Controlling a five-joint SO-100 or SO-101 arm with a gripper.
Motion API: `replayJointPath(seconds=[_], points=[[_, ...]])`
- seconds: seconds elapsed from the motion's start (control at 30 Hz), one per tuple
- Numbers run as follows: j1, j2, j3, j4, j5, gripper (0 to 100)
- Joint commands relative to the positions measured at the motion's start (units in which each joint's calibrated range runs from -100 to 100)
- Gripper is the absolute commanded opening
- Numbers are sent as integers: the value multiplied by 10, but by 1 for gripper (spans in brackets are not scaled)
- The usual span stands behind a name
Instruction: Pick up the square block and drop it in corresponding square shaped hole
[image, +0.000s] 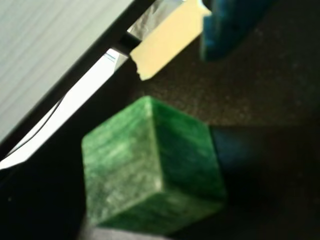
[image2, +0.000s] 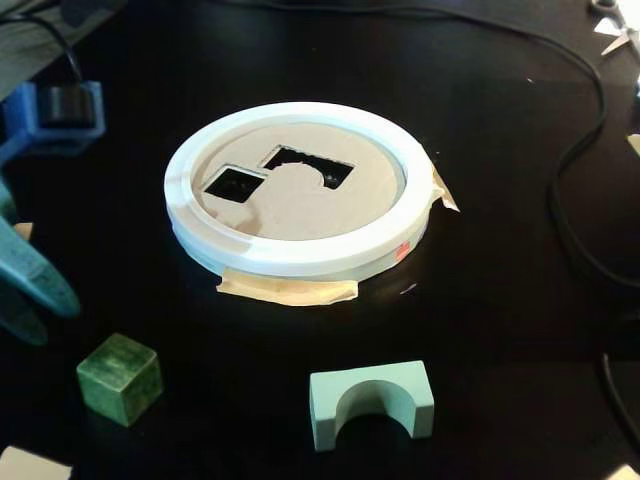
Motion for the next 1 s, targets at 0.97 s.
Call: replayJointPath(seconds=[0.97], points=[[-77, 433, -494, 174, 0, 96]])
